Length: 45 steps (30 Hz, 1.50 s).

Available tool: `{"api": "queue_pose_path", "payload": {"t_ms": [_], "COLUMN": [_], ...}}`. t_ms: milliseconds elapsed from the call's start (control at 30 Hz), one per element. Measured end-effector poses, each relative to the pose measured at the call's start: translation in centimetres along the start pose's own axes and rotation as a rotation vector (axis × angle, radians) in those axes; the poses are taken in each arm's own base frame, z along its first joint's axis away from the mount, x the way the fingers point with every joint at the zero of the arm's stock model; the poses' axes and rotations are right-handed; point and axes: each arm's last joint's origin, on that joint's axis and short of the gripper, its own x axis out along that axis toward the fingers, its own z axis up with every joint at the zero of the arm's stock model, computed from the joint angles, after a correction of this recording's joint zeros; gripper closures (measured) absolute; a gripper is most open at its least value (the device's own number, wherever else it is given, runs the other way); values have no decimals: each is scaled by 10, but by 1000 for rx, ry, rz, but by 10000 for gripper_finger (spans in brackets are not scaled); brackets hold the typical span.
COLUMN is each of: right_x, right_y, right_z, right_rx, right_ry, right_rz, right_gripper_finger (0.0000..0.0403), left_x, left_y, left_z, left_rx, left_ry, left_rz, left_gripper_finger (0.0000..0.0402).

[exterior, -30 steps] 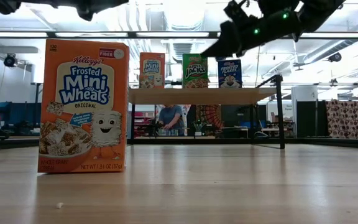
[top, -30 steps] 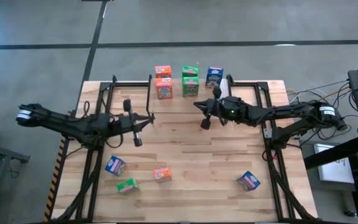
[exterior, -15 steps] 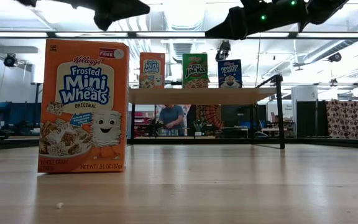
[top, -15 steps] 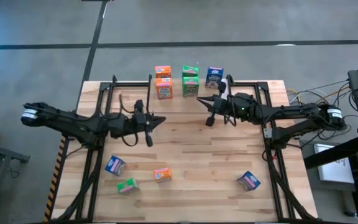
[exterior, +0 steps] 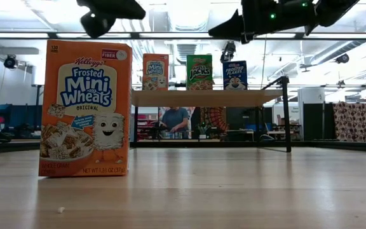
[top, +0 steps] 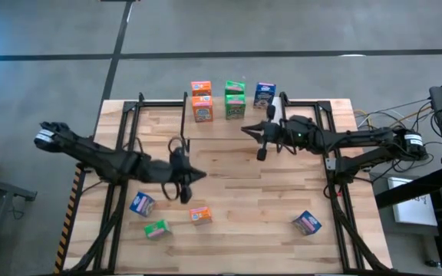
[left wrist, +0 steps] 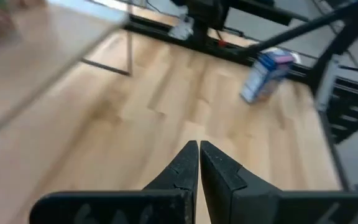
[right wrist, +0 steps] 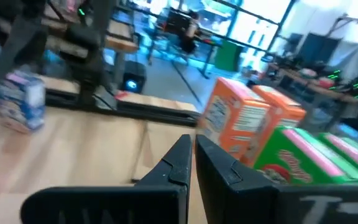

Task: Stack cereal on shelf
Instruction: Put the orange cereal box aligned with the other orange cereal box on the shelf

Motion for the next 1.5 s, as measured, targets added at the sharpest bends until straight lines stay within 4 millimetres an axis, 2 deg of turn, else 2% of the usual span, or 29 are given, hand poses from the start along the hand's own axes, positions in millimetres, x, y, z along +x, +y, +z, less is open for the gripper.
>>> {"api": "queue_pose_path", "payload": {"t_ms": [100,267,500,733,1000,1300,1500], "right_x": [-2,-8,-30,-50,-58,-67,-75], "right_y": [8,27,46,57,72,100,115], "right_z": [0,0,6,4,4,8,8], "right_rx": [26,17,-6,8,51,49,69], "right_ry": [-3,-39,-159,-266,-350,-375,-375], "right_rz": [31,95,156,212,354,483,557], "right_gripper_finger": [390,390,390,390,390,390,390], "left_x": [-1,0,9,16,10,3,4], "left_y": [-14,-37,-71,-92,-109,-124,-120], "left_z": [-9,-11,-13,-15,-3,1,-3], "left_rx": [-46,-94,-36,20,50,25,6], "left_ry": [22,39,94,185,328,449,519], "left_rz": [-32,-76,-112,-88,-24,38,47], "left_gripper_finger": [401,401,401,401,401,400,355]}}
